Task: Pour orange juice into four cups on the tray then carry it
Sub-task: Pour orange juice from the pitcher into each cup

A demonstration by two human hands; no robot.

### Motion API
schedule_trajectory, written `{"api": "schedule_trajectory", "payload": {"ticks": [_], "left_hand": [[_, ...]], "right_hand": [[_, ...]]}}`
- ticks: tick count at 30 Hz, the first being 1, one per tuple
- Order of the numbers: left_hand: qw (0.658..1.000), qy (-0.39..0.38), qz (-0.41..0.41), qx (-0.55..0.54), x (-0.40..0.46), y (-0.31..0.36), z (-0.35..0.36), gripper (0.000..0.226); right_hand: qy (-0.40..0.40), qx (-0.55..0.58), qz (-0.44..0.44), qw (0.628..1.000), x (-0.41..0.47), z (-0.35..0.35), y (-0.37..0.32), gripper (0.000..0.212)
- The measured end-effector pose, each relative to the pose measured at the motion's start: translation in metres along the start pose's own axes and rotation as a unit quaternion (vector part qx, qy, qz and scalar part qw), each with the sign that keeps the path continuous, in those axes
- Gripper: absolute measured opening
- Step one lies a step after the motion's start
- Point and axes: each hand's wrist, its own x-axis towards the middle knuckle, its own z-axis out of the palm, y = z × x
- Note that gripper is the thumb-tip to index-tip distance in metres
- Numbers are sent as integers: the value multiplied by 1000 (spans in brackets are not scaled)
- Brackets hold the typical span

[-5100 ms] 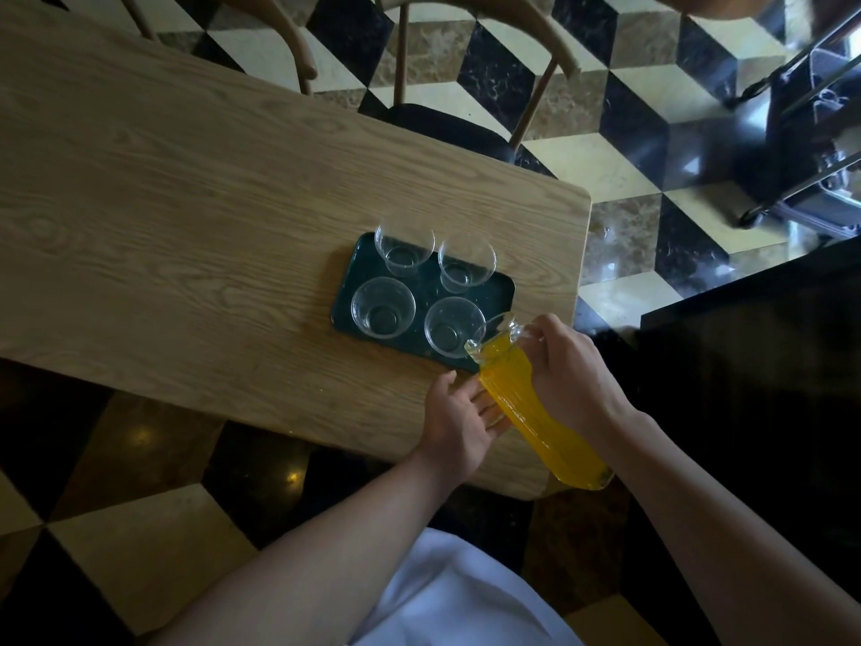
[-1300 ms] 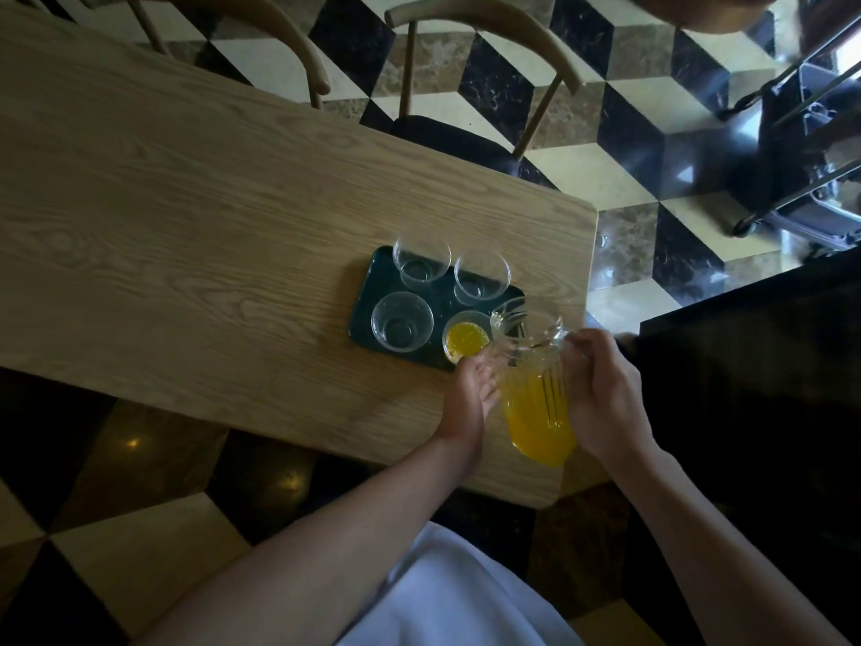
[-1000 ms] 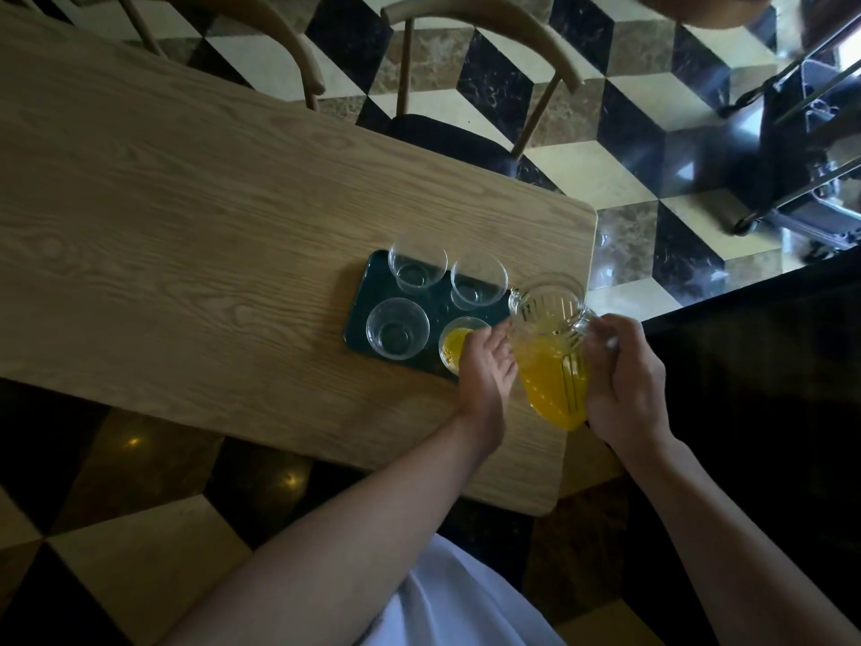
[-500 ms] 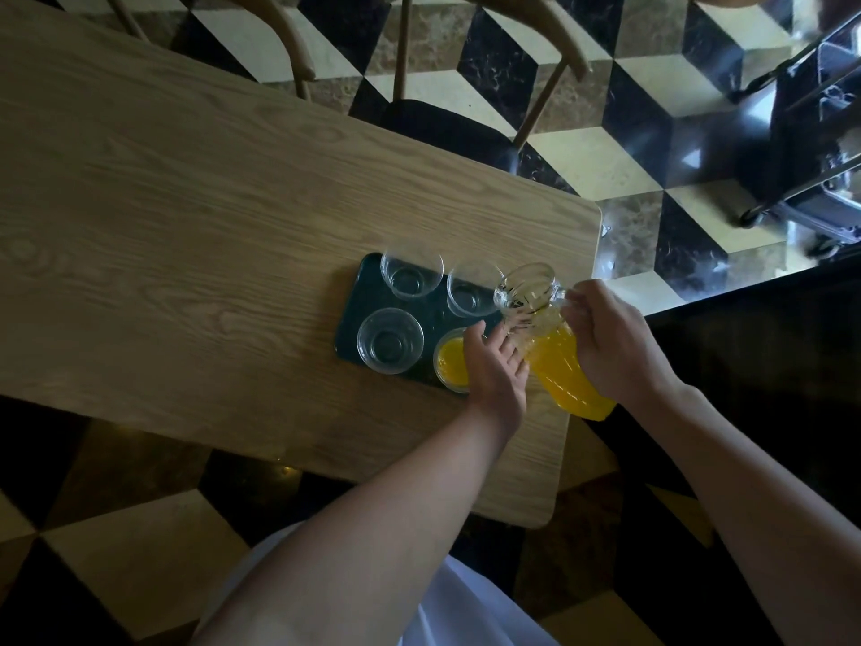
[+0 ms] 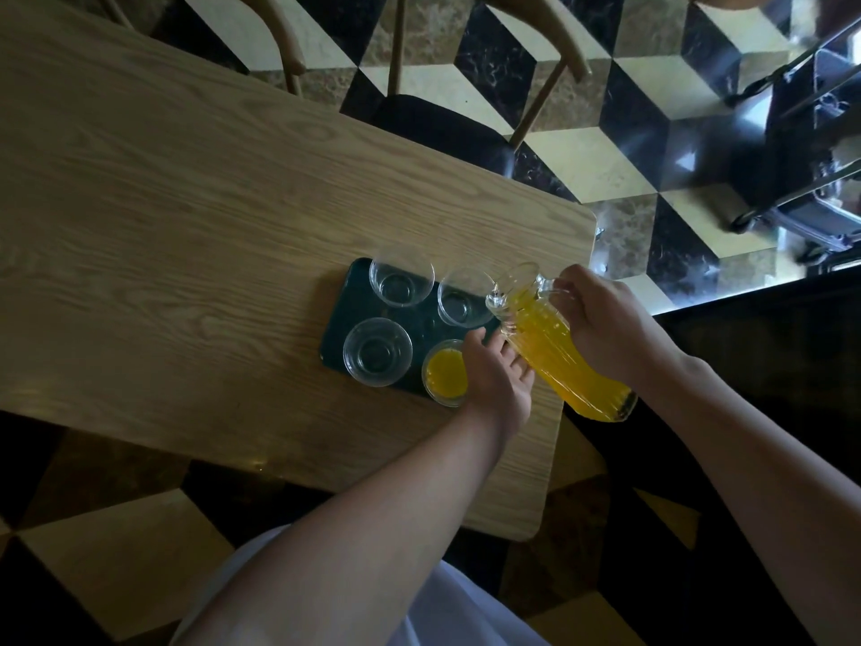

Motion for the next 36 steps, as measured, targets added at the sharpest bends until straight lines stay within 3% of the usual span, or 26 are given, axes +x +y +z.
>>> {"api": "schedule_trajectory", "payload": {"ticks": [21, 36], "left_hand": [[1000, 6, -5, -26, 6, 1, 3, 79], [999, -15, -12, -30, 10, 5, 0, 82]], "right_hand": [[-71, -22, -20, 997, 22, 0, -10, 26], [-95, -55, 5, 994, 30, 3, -18, 21]]}}
